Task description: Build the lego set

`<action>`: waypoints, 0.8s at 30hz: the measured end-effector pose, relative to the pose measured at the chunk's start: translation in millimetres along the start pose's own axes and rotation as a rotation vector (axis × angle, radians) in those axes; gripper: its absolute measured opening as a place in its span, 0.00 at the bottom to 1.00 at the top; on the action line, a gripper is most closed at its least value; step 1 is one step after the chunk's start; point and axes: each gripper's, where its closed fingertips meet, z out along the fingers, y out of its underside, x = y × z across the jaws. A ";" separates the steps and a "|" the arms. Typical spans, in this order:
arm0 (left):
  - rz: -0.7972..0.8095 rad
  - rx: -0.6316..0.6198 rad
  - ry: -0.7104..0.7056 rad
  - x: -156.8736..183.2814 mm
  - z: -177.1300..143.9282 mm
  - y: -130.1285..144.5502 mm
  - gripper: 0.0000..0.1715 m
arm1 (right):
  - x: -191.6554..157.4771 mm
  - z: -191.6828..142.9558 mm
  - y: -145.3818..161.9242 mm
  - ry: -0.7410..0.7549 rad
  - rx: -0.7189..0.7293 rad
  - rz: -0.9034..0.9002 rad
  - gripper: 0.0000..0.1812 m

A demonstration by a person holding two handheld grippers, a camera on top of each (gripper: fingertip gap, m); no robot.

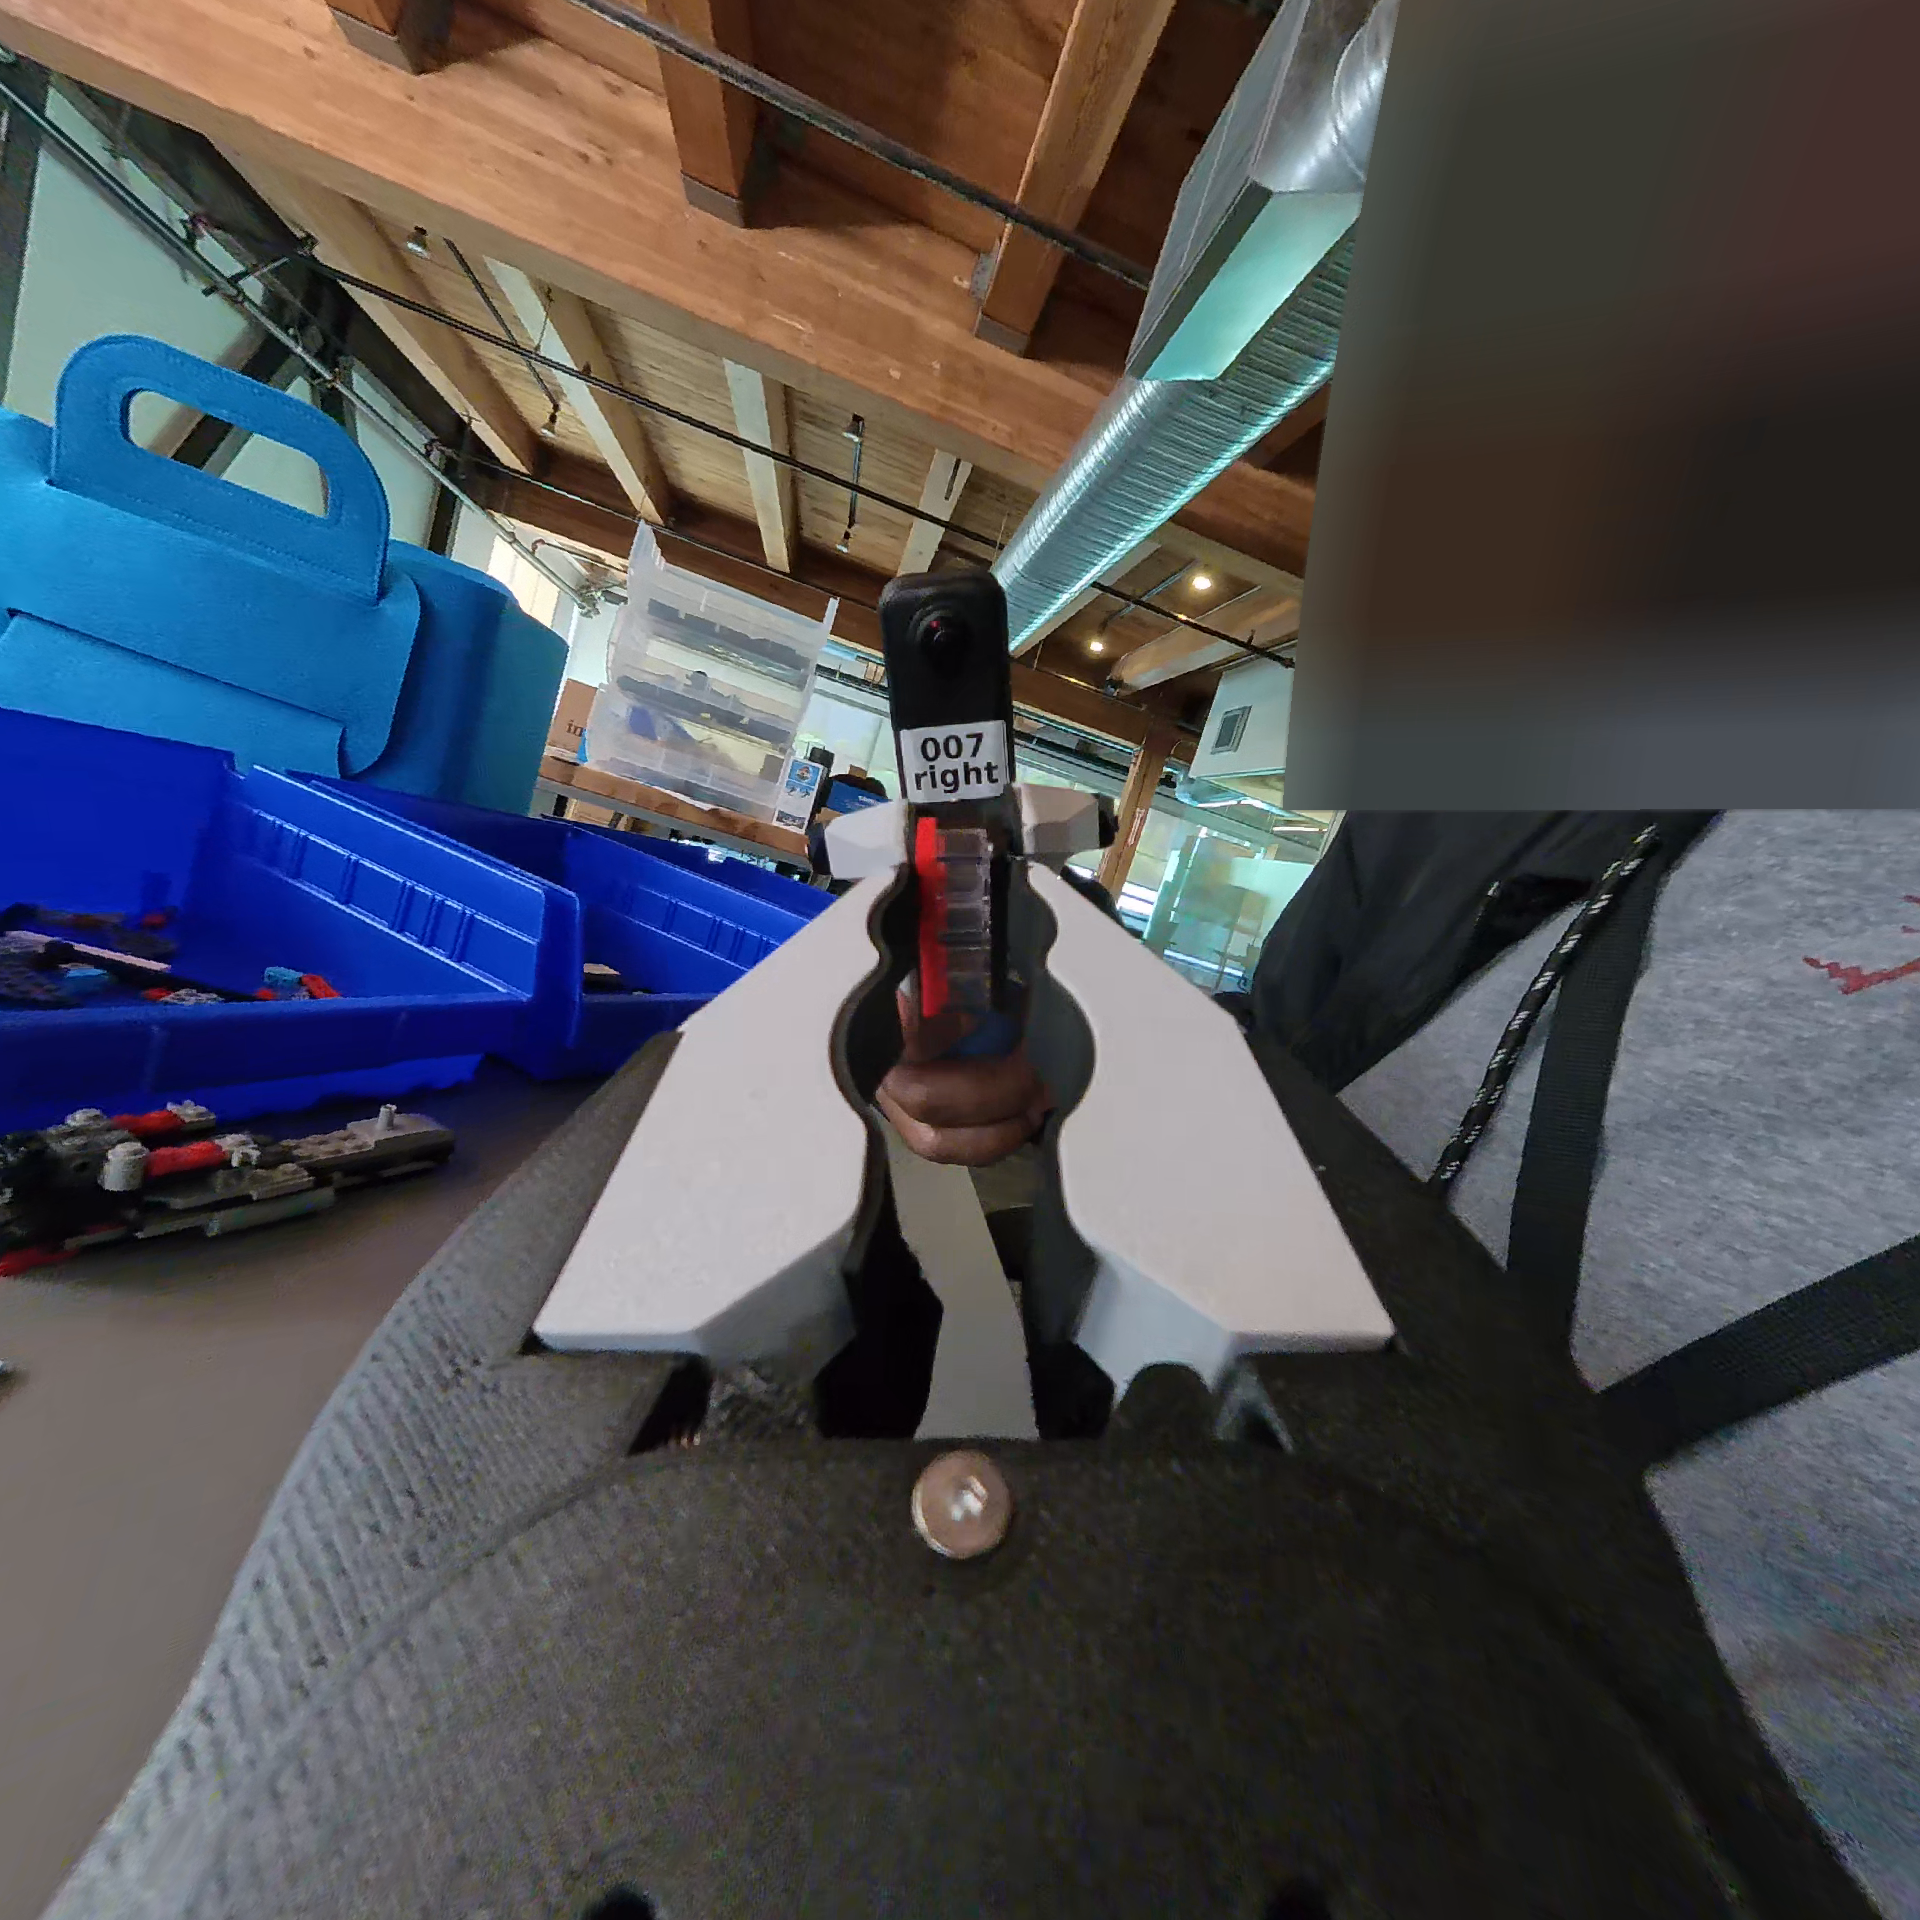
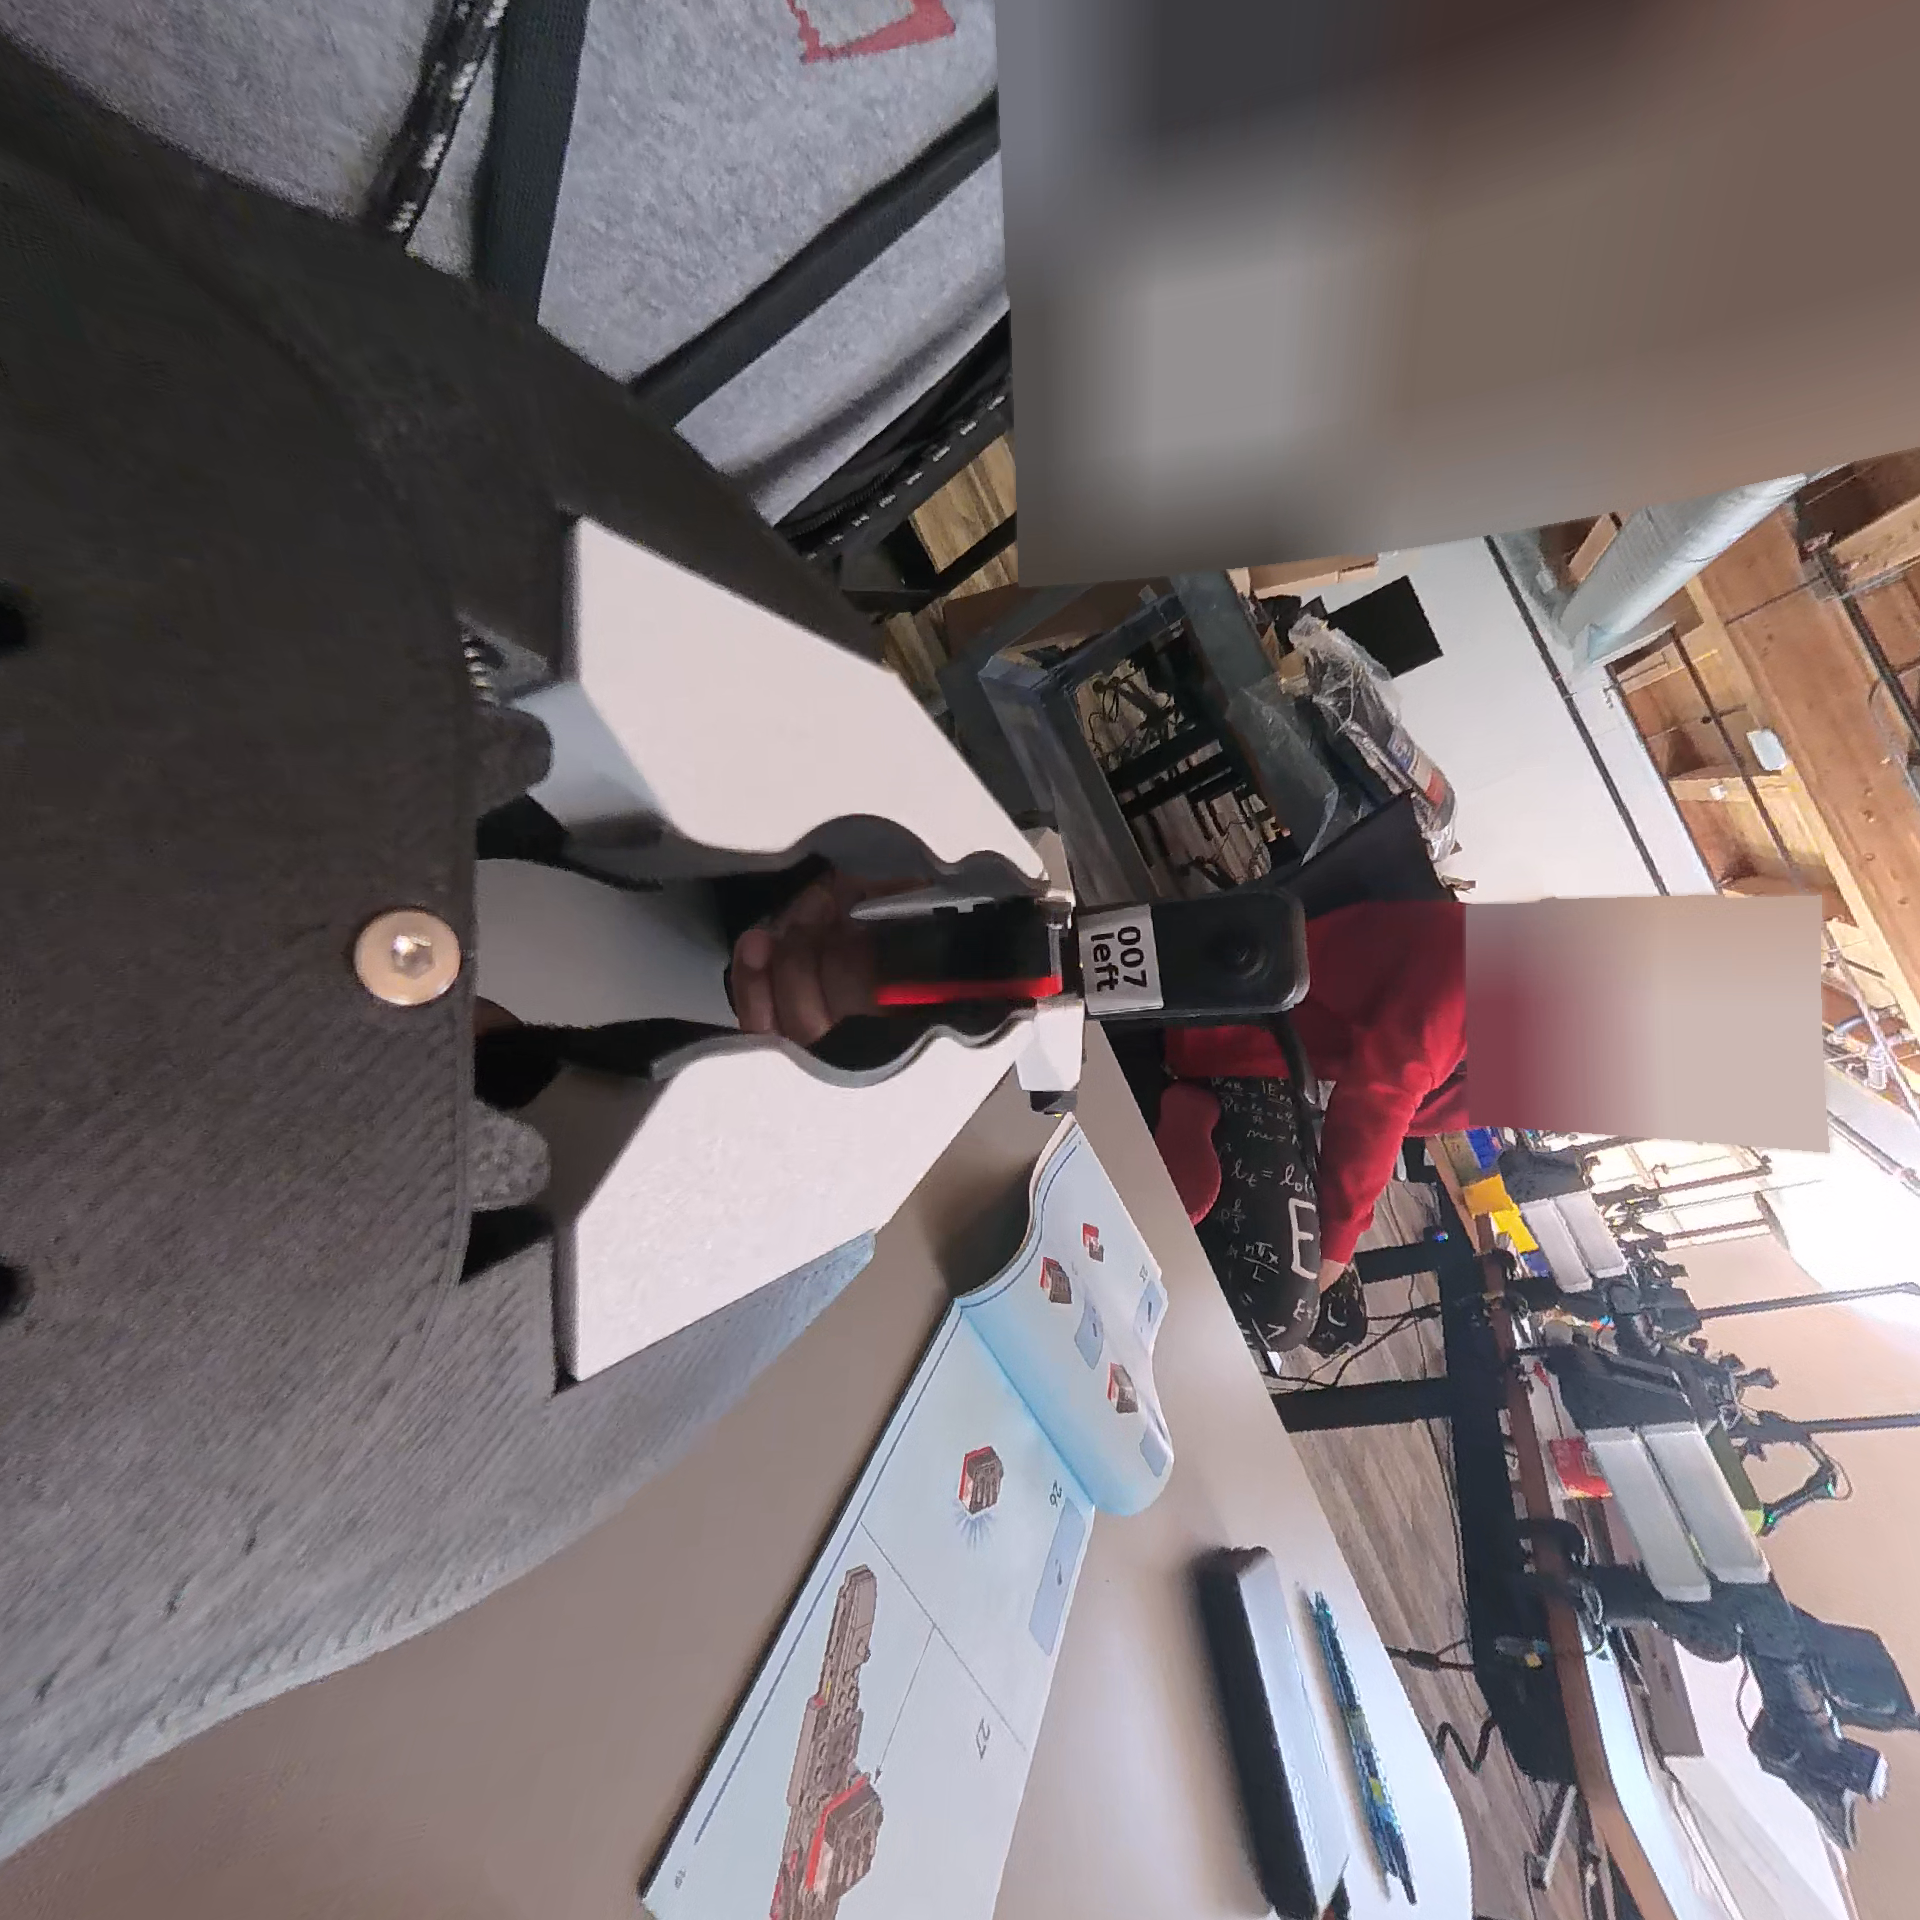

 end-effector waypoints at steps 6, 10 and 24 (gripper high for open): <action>0.014 -0.005 -0.002 0.5 0.0 0.7 0.10 | -0.1 -0.2 0.9 0.004 -0.010 -0.001 0.11; 0.013 -0.007 -0.003 0.0 -0.5 1.2 0.10 | 0.4 -0.2 1.8 0.004 -0.010 0.008 0.11; -0.071 0.009 -0.019 -8.6 -0.6 1.0 0.10 | 4.8 -2.2 2.2 0.012 0.002 0.025 0.13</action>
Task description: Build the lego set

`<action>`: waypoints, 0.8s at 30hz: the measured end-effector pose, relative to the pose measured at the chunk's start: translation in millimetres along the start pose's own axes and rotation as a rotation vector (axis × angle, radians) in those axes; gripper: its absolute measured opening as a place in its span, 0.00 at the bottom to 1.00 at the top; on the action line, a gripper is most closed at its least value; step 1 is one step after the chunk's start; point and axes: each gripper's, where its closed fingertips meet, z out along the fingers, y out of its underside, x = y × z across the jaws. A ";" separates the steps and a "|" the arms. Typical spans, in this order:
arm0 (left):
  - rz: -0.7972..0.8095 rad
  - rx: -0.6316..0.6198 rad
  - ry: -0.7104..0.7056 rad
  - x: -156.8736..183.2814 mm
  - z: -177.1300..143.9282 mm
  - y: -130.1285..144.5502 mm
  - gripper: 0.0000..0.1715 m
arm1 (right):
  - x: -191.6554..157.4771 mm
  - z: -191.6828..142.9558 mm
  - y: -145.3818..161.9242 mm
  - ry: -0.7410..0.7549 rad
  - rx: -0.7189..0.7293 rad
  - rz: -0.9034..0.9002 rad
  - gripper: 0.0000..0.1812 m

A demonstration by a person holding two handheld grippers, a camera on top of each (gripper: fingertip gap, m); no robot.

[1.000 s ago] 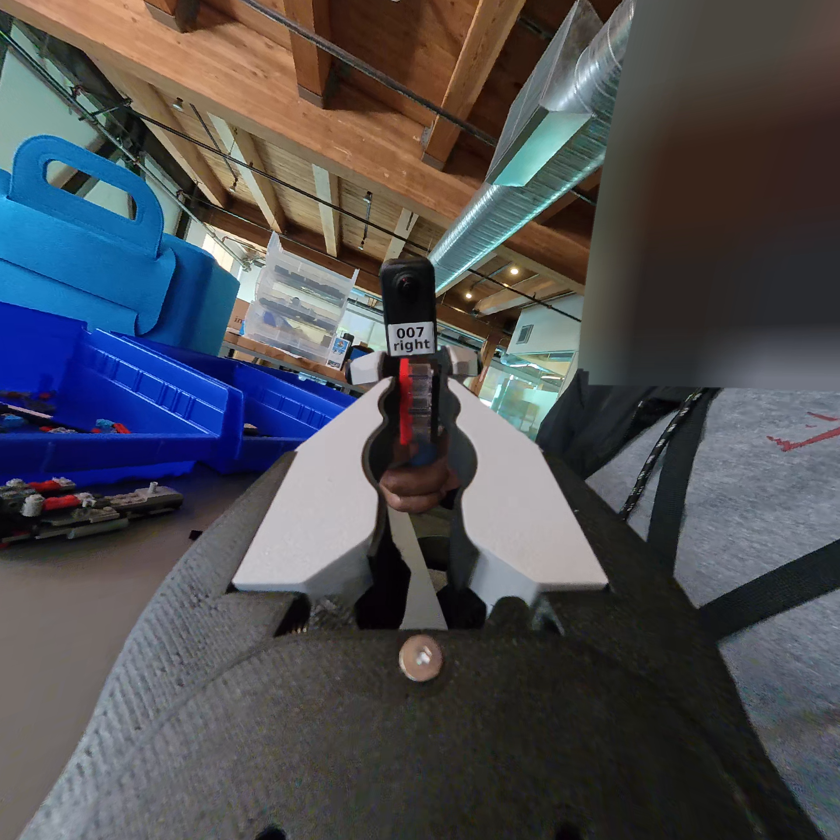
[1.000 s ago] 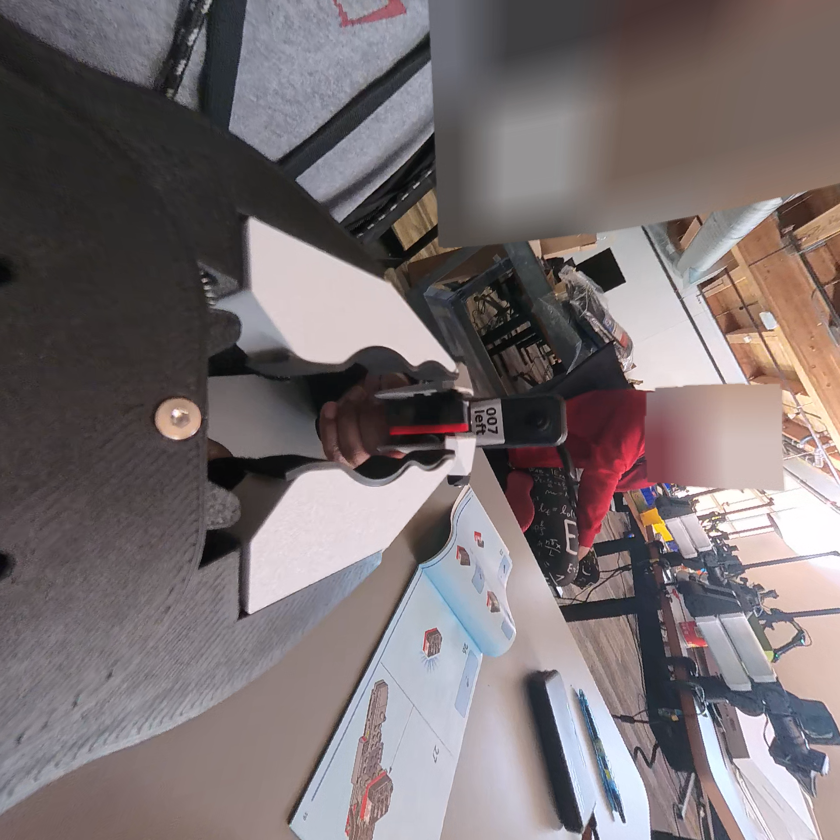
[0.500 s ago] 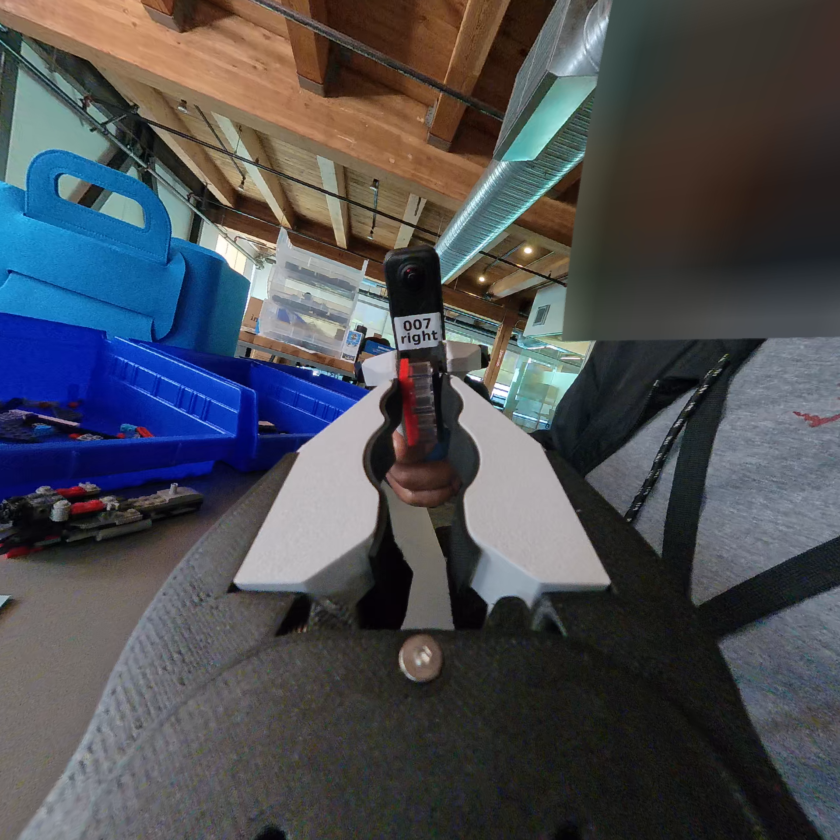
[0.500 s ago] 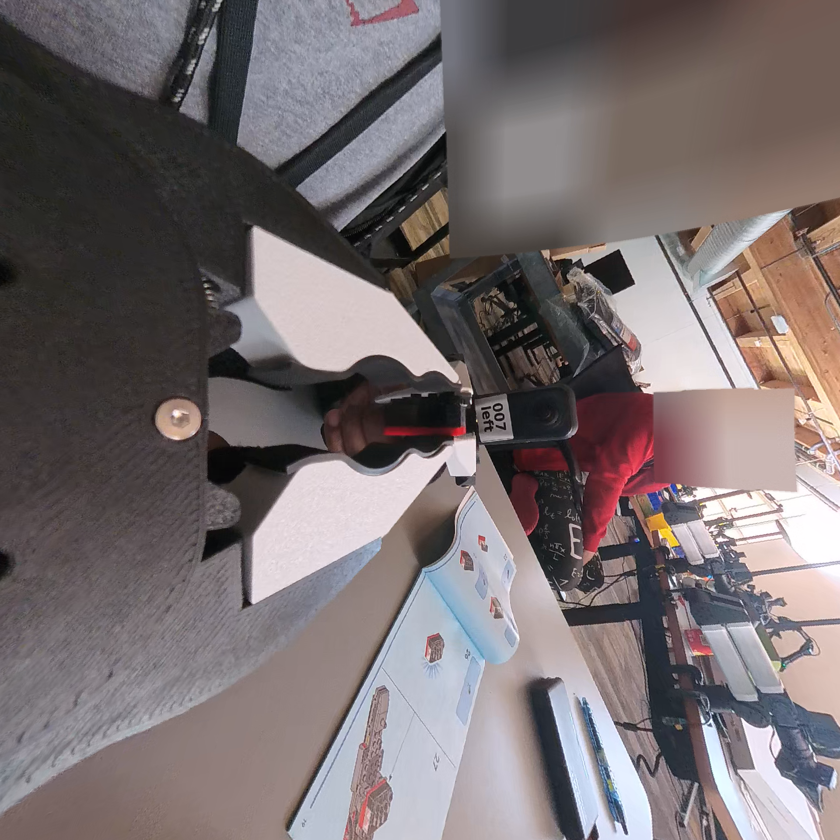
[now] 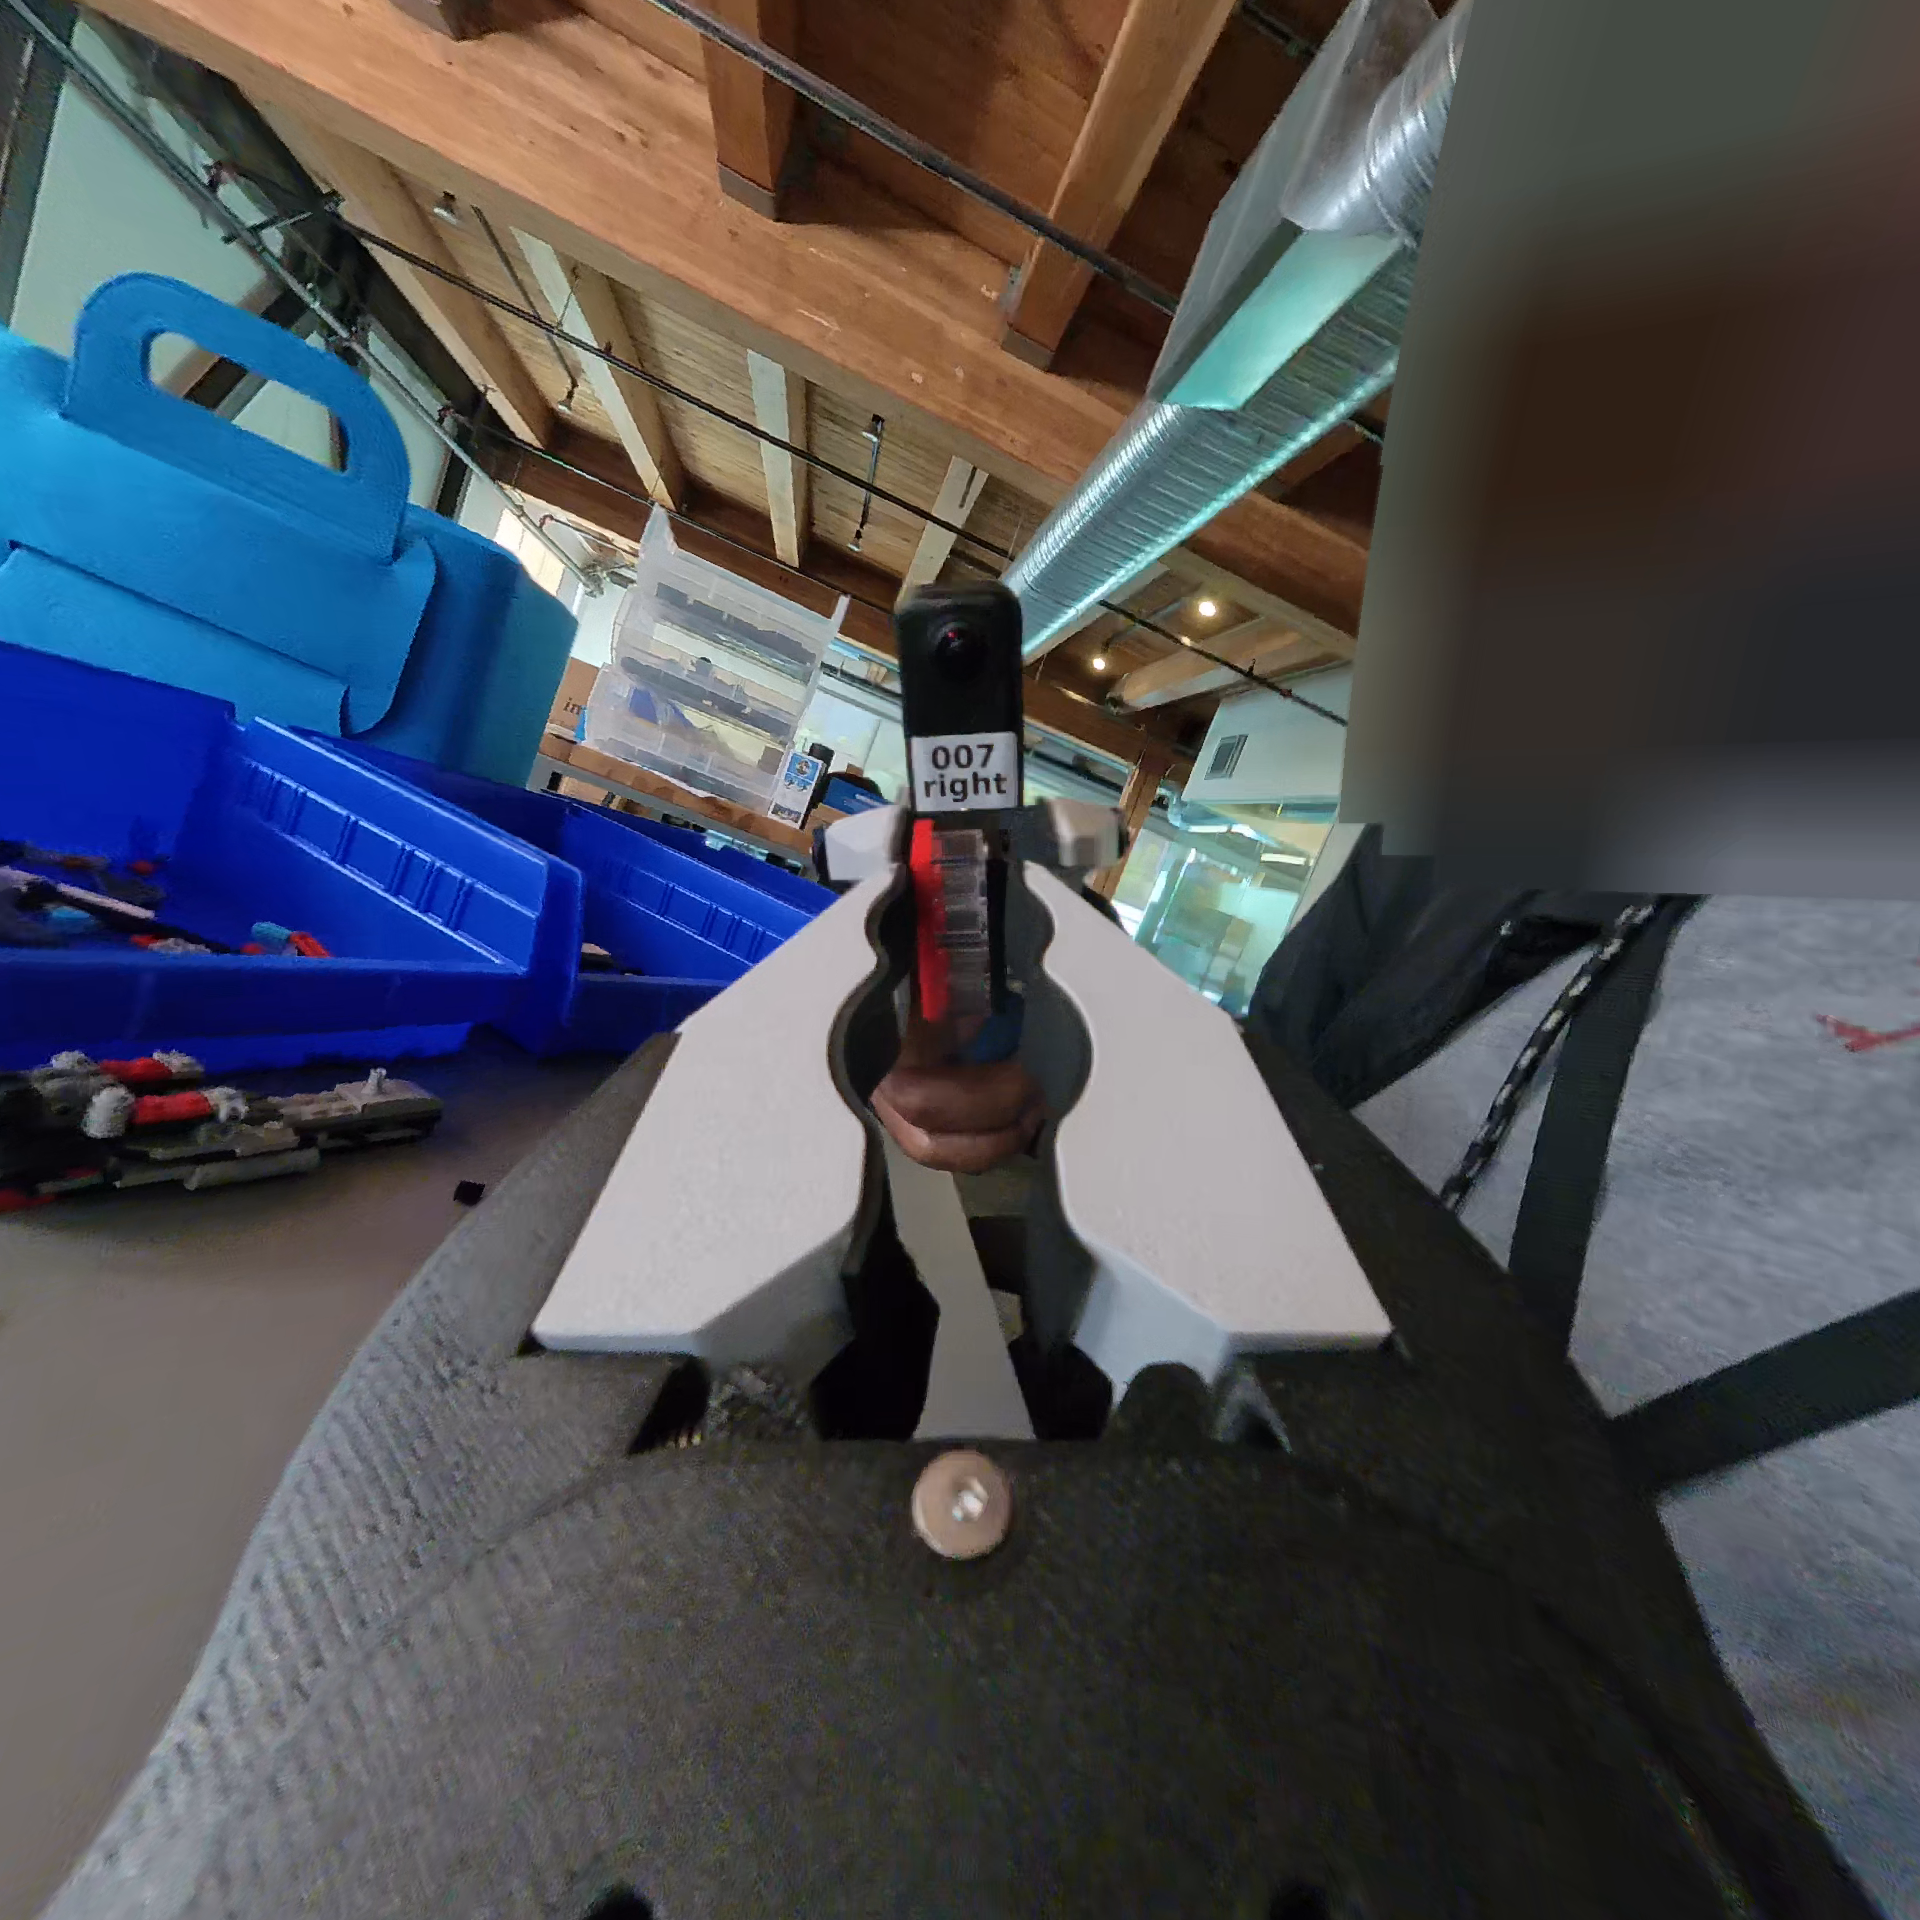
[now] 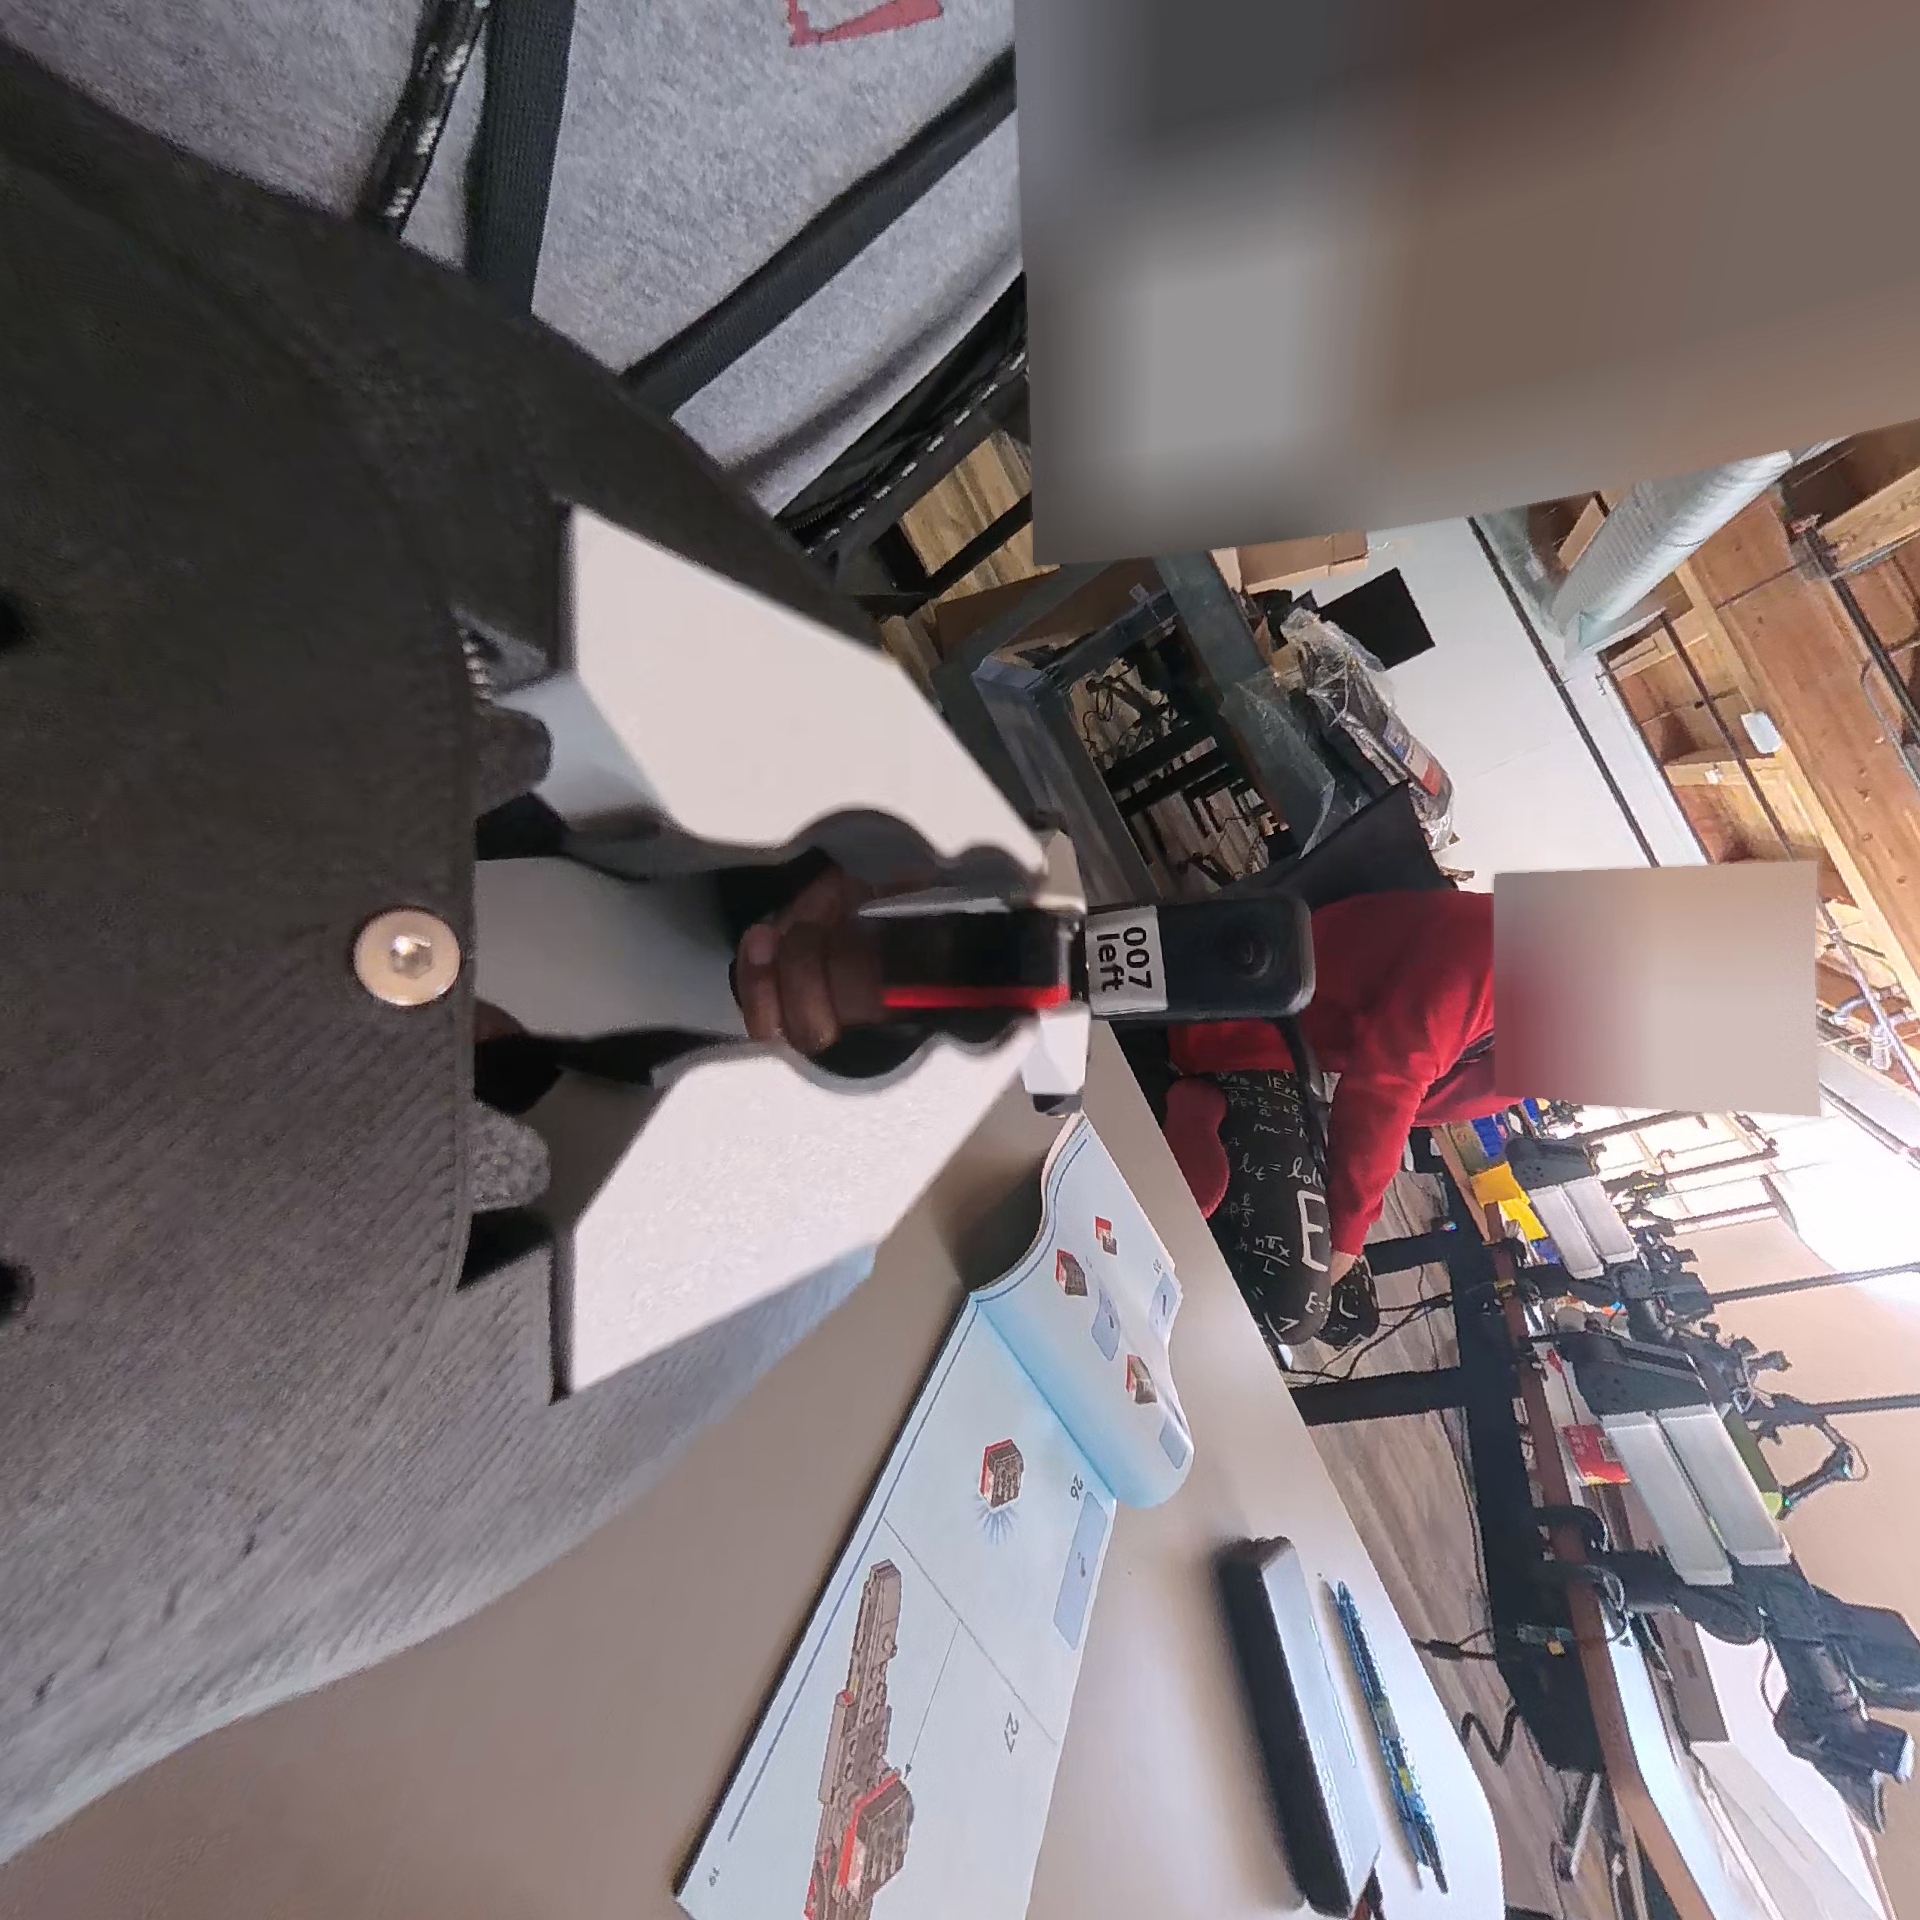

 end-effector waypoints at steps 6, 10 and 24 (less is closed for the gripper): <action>-0.377 0.119 -0.101 -38.4 -15.7 -8.3 0.10 | 30.0 -14.4 12.6 0.172 -0.124 -0.384 0.27; -0.623 0.105 -0.161 -58.1 -18.4 12.7 0.10 | 51.3 -16.4 24.6 0.229 -0.268 -0.656 0.29; -0.758 0.086 -0.138 -62.5 -14.2 29.6 0.10 | 58.5 -3.4 39.8 0.065 -0.358 -0.732 0.22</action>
